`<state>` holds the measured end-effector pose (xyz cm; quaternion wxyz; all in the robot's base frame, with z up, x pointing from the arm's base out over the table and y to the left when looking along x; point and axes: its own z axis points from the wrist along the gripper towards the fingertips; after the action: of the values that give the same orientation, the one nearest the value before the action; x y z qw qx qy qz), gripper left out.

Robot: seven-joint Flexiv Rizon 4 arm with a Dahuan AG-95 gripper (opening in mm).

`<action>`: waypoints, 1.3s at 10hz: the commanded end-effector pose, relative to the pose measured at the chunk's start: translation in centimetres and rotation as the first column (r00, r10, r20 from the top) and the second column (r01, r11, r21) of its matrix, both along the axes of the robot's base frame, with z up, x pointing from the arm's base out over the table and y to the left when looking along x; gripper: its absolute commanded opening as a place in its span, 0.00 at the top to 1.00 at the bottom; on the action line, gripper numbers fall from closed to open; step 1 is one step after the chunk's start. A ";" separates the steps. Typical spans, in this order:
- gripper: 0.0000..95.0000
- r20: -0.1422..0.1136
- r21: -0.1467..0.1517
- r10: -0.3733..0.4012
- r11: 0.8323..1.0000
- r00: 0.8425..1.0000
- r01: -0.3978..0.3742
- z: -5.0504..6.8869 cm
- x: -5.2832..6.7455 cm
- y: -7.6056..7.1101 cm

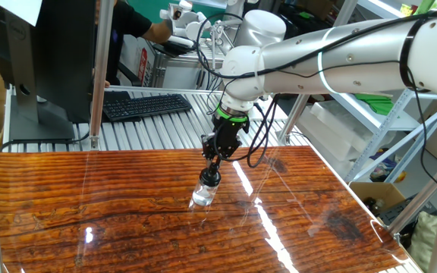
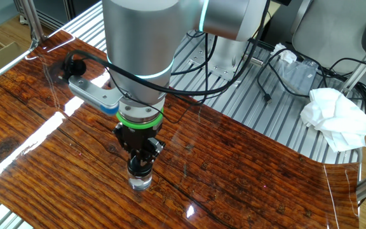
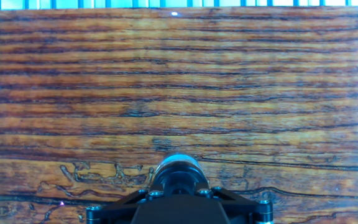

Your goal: Screw the lid onto the jar

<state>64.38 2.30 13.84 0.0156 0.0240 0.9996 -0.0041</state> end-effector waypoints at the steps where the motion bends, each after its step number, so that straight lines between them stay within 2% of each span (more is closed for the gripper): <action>1: 1.00 -0.003 0.019 -0.033 0.999 0.999 0.033 -0.1 0.0 0.1; 8: 1.00 -0.008 0.061 -0.136 0.989 0.991 0.136 -0.1 0.0 0.1; 13: 1.00 0.013 0.082 -0.216 0.973 0.976 0.214 -0.1 0.0 0.1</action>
<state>64.42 2.32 13.85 0.0240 0.1312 0.9905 0.0327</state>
